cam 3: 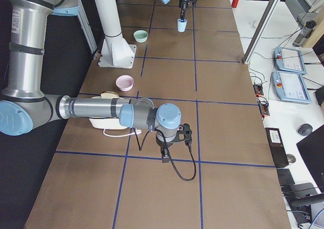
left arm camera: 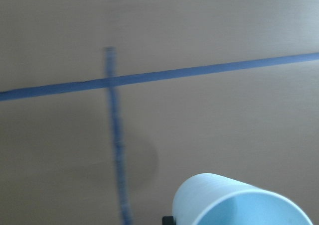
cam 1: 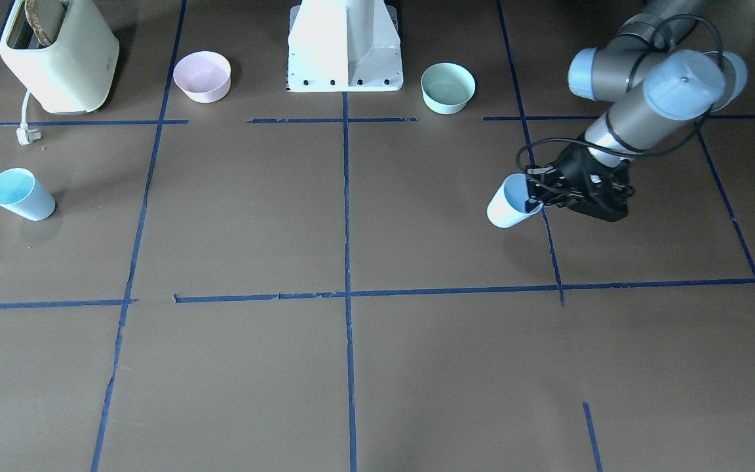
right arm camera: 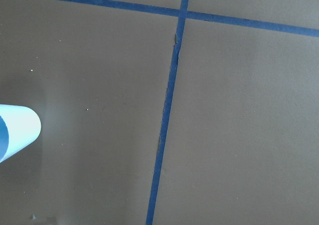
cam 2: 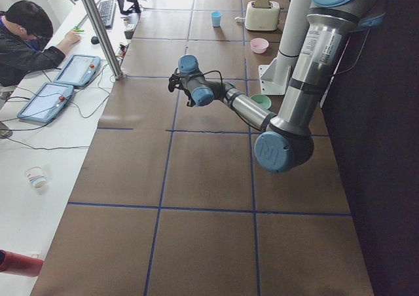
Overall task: Stack blue cups with both arms
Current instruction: 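Carry the light blue cup with the left gripper to the table center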
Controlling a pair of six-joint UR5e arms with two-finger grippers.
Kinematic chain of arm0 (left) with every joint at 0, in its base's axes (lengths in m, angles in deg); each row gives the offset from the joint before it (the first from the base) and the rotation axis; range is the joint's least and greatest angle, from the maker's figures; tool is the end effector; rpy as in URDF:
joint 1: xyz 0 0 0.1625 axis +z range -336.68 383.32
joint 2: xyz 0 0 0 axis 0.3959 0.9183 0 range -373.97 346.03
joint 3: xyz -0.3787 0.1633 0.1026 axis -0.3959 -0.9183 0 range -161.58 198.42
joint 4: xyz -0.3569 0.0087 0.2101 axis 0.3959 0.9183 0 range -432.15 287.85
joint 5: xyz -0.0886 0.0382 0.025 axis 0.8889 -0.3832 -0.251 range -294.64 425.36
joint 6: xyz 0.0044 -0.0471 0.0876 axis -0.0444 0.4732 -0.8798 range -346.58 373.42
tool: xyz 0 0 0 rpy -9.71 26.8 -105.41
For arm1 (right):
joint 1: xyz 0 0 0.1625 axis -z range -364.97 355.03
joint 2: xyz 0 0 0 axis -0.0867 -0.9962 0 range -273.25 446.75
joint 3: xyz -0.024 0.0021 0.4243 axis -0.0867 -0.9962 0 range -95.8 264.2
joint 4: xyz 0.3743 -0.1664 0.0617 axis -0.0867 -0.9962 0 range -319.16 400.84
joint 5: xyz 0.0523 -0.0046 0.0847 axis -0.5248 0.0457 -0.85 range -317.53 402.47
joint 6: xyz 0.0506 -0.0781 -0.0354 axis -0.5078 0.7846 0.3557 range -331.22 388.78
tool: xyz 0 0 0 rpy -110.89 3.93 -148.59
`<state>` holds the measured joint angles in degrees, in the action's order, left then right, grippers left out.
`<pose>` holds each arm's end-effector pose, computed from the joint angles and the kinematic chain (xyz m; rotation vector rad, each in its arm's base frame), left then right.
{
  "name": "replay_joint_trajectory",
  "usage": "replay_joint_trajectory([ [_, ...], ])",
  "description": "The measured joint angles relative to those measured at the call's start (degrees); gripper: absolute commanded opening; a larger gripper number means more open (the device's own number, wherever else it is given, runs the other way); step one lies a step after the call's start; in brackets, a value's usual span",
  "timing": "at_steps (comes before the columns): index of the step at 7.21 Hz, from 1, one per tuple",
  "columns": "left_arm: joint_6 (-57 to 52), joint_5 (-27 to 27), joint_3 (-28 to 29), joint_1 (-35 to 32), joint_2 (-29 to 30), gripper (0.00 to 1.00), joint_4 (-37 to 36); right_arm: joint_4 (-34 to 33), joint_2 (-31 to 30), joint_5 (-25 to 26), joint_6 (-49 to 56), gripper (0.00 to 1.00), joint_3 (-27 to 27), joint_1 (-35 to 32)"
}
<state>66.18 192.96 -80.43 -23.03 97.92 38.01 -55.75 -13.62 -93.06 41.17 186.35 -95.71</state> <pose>0.3752 -0.4984 0.3288 0.1134 1.0425 0.1471 0.0675 -0.4082 0.6462 0.0119 -0.7989 -0.1592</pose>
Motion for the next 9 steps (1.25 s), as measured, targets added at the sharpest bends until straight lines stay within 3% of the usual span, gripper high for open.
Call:
replay_joint_trajectory([
  [2, 8.2, -8.8, 2.4, 8.6, 11.0, 0.0, -8.1, 0.0, 0.0, 0.0, 0.0, 1.0, -0.1, 0.0],
  [4, 13.9, -15.7, 10.1, 14.1, 20.3, 0.04, -9.7, 0.0, 0.0, 0.0, 0.0, 1.0, -0.1, 0.0],
  [5, 15.7, -17.8, 13.3, 15.6, 23.2, 0.23, -9.6, 0.0, 0.0, 0.0, 0.0, 1.0, -0.1, 0.0],
  [6, 16.4, -18.6, 14.8, 16.4, 24.4, 0.68, -9.5, 0.0, 0.0, 0.0, 0.0, 1.0, -0.1, 0.0],
  [7, 16.5, -18.9, 15.3, 16.8, 24.7, 0.99, -9.5, 0.0, 0.0, 0.0, 0.0, 1.0, -0.1, 0.0],
  [9, 16.4, -19.2, 15.2, 16.9, 24.7, 0.99, -9.6, 0.0, 0.0, 0.0, 0.0, 1.0, -0.1, 0.0],
])
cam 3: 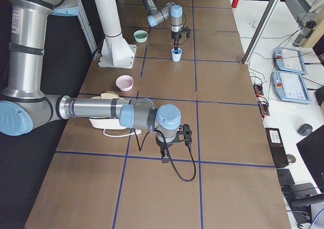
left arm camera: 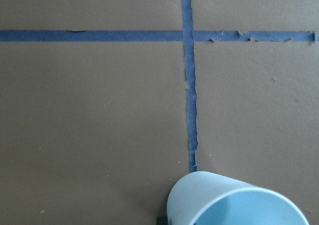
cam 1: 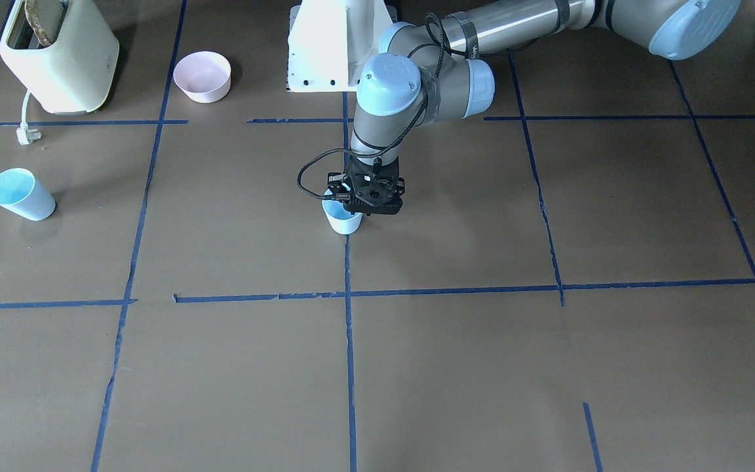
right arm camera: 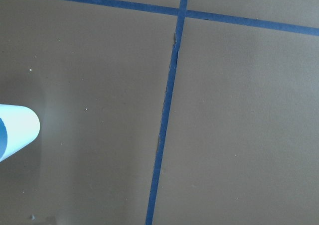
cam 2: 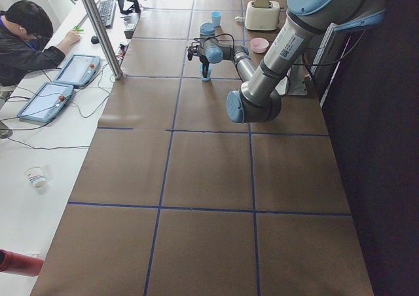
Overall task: Stack blue cups with both arms
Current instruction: 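Carry the light blue cup with the left gripper to the table center, then set the cup down upright, open the left gripper and withdraw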
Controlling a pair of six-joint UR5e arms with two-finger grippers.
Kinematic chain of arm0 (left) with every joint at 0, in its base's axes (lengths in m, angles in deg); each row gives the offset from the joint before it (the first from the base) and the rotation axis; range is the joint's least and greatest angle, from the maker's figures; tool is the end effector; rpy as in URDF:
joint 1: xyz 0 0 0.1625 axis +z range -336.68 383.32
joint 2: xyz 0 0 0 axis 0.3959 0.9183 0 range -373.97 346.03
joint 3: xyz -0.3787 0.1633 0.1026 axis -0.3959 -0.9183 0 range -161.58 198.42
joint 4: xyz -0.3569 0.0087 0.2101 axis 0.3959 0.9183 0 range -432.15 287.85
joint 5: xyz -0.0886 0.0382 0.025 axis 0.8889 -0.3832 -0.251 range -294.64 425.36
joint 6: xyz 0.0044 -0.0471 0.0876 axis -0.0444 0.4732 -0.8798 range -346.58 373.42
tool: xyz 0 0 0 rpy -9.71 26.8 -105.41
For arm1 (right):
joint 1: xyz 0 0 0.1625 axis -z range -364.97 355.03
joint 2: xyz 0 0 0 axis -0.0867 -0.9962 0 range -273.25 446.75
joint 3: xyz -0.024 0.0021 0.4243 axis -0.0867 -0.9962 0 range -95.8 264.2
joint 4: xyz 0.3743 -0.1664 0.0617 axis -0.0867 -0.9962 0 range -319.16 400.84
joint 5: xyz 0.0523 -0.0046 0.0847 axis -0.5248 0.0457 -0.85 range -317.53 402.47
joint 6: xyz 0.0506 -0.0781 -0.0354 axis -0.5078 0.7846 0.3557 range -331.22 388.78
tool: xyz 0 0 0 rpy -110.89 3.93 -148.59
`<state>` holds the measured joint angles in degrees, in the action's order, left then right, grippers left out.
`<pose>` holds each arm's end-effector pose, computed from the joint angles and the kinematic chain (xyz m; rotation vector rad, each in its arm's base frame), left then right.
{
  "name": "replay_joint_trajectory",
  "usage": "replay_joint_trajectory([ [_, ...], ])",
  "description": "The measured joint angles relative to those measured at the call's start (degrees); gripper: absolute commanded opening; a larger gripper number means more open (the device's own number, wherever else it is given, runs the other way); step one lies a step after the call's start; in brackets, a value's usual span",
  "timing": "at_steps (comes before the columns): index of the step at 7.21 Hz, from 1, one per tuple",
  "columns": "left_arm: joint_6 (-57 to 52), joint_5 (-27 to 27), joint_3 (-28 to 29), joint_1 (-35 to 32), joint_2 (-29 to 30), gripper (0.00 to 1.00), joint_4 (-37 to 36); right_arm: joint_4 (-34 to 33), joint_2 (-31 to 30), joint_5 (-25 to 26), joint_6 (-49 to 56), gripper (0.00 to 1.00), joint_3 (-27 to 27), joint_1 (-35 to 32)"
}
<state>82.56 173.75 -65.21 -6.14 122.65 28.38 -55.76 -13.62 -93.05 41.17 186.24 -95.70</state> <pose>0.5981 -0.4549 0.1835 0.1020 0.9217 0.0030 0.0675 -0.4080 0.6472 0.0098 -0.7989 -0.1586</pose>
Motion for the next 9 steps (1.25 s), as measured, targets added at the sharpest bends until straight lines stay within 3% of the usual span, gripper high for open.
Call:
replay_joint_trajectory([
  [2, -0.2, 0.6, -3.1, -1.1, -0.7, 1.0, -1.9, 0.0, 0.0, 0.0, 0.0, 1.0, 0.0, 0.0],
  [4, -4.8, 3.3, -11.4, -4.0, -5.3, 1.0, -7.3, 0.0, 0.1, 0.0, 0.0, 1.0, 0.0, 0.0],
  [6, -18.0, 7.2, -20.7, -10.0, -14.7, 1.0, -11.6, 0.2, 0.3, 0.0, 0.0, 1.0, 0.2, 0.2],
  [9, -48.3, 18.9, -24.2, -29.6, -31.4, 1.0, -12.2, 2.0, 1.2, -0.1, -0.2, 1.0, 0.4, 1.1],
])
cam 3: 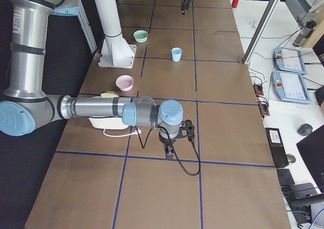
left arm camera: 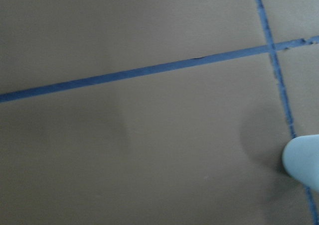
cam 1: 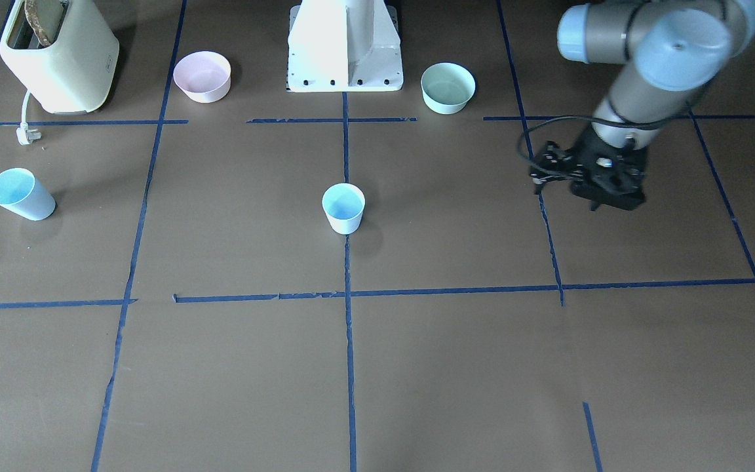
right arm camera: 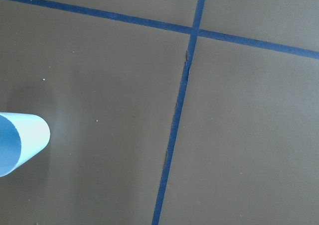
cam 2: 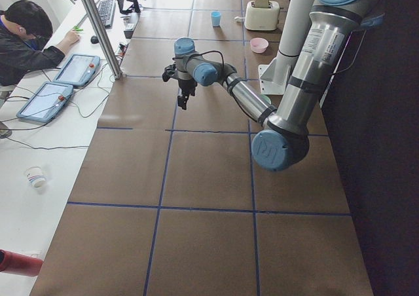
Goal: Stack blue cups with both arms
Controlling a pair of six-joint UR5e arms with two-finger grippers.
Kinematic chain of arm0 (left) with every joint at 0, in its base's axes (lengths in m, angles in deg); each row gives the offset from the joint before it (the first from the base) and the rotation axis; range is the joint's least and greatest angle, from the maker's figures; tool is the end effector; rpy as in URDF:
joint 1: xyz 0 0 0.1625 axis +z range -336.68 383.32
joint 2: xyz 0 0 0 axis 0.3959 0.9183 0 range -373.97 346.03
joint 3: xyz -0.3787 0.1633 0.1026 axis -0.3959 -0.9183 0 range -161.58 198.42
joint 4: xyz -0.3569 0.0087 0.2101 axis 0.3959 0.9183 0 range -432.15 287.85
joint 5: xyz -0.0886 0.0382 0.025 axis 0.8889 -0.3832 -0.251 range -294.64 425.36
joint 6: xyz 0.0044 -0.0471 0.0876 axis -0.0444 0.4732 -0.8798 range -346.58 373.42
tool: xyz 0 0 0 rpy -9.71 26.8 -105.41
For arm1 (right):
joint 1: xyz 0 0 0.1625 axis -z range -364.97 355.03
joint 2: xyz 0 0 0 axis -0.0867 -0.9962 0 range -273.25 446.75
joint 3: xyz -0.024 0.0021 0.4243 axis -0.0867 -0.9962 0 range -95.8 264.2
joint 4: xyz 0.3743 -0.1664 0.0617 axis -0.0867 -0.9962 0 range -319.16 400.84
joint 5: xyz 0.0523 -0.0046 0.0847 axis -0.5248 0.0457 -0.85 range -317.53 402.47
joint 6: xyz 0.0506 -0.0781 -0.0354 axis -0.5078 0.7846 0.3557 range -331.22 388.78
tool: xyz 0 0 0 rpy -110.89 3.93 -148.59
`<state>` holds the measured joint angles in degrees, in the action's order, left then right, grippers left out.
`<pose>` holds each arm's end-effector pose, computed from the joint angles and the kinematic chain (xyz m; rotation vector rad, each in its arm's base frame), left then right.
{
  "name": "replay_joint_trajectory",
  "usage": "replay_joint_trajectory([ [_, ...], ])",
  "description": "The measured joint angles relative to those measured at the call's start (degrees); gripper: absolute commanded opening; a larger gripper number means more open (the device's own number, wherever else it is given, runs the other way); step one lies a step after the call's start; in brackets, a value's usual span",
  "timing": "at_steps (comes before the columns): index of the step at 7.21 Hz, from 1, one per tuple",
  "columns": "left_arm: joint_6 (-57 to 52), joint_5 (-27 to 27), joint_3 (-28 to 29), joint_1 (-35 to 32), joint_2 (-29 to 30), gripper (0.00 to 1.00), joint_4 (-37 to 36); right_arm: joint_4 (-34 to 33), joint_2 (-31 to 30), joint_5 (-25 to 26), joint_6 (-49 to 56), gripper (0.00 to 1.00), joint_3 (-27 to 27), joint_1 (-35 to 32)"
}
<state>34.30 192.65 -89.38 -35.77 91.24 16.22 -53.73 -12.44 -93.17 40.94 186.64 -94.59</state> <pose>0.2285 -0.5237 0.3746 0.1986 0.8043 0.3431 0.0593 -0.4222 0.6317 0.0602 -0.7959 -0.1981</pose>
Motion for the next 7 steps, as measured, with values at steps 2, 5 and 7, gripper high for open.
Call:
replay_joint_trajectory([
  [2, -20.2, 6.4, 1.5, -16.1, -11.6, 1.0, -0.2, 0.2, 1.3, 0.0, -1.7, 1.0, 0.0, 0.4],
  [5, -33.1, 8.7, 2.6, -30.4, -26.2, 1.0, -0.3, 1.8, 1.5, -0.1, -5.8, 1.0, 0.1, 0.8],
  [7, -33.1, 9.9, 2.6, -33.2, -29.9, 1.0, -0.2, 2.4, 1.5, -0.1, -9.9, 1.0, 1.5, 2.5],
])
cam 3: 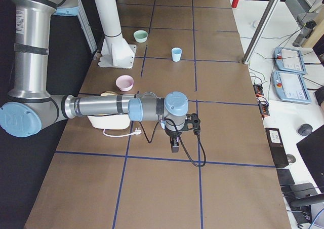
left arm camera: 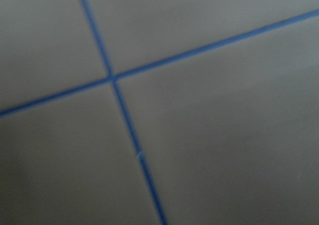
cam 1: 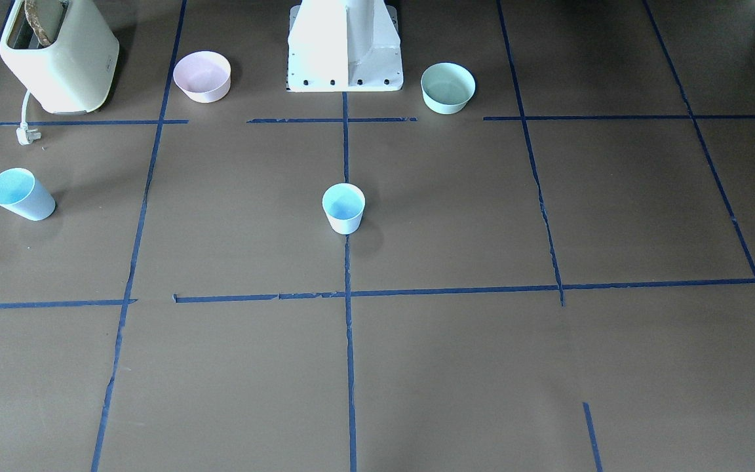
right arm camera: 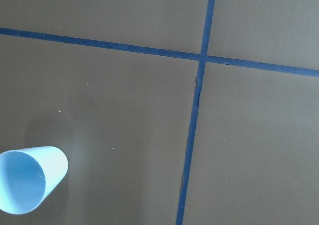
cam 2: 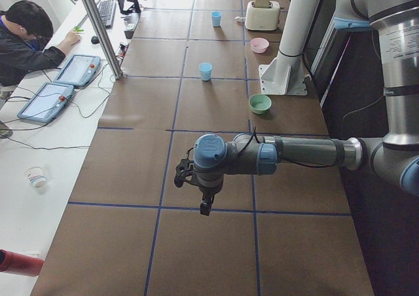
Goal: Stack blue cups with both arms
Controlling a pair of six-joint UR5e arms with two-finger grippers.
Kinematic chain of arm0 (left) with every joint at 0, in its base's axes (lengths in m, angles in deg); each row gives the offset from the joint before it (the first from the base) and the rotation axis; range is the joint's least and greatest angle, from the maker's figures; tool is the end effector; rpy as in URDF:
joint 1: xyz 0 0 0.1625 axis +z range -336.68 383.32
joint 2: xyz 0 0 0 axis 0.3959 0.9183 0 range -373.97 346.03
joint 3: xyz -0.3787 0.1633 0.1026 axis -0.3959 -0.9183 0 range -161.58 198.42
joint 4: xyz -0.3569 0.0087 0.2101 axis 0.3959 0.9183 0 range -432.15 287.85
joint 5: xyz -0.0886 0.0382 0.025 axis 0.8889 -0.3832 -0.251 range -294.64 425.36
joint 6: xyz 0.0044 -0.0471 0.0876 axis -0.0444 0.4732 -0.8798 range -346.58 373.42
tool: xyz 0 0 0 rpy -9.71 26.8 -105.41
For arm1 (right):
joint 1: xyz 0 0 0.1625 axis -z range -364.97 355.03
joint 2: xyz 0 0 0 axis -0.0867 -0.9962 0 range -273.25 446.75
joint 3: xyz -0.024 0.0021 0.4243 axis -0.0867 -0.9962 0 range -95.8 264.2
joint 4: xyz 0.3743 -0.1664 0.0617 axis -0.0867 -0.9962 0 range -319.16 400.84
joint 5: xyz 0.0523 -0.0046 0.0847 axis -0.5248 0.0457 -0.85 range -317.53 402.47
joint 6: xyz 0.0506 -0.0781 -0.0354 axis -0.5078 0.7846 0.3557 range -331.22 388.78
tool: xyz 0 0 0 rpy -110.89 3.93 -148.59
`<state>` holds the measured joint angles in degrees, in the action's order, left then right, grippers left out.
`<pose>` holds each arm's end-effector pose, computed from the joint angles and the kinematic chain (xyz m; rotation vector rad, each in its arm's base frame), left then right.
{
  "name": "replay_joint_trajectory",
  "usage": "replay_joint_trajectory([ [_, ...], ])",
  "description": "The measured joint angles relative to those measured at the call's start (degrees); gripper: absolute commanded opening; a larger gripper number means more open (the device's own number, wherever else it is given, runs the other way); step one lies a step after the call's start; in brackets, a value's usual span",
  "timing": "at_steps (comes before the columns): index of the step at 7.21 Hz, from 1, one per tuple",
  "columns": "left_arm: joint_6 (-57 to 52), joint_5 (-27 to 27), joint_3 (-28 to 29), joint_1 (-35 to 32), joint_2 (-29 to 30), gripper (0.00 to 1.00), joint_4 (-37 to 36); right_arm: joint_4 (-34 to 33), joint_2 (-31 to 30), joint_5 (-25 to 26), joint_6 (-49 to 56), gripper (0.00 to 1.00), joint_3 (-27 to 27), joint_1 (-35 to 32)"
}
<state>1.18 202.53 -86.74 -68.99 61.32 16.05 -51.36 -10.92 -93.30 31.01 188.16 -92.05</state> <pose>-0.0756 -0.3796 0.6405 0.0822 0.8204 0.1536 0.0396 -0.4401 0.6028 0.0628 -0.7993 -0.1137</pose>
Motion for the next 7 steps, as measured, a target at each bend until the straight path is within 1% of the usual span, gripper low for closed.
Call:
replay_joint_trajectory([
  [1, 1.4, 1.5, 0.1, -0.3, -0.4, 1.0, 0.3, 2.1, -0.2, 0.0, -4.9, 1.0, 1.2, 2.4],
  [2, 2.2, 2.4, 0.1, -0.3, -0.5, 1.0, 0.5, 6.9, -0.5, 0.0, -11.6, 1.0, 1.7, 5.8],
  [4, 2.7, 2.9, 0.0, -0.3, -0.5, 1.0, 0.6, 19.6, -2.4, 1.4, -25.8, 1.0, 1.6, 13.6],
  [5, 2.8, 2.9, 0.0, -0.3, -0.4, 1.0, 0.7, 24.8, -3.6, 2.7, -30.8, 1.0, 1.3, 16.8],
  [6, 2.8, 2.9, -0.1, -0.3, -0.3, 1.0, 0.7, 28.6, -4.5, 3.7, -34.3, 1.0, 0.8, 19.3],
  [7, 2.9, 2.9, -0.2, -0.3, -0.2, 1.0, 0.7, 30.9, -5.1, 4.3, -35.9, 1.0, 0.1, 21.0],
])
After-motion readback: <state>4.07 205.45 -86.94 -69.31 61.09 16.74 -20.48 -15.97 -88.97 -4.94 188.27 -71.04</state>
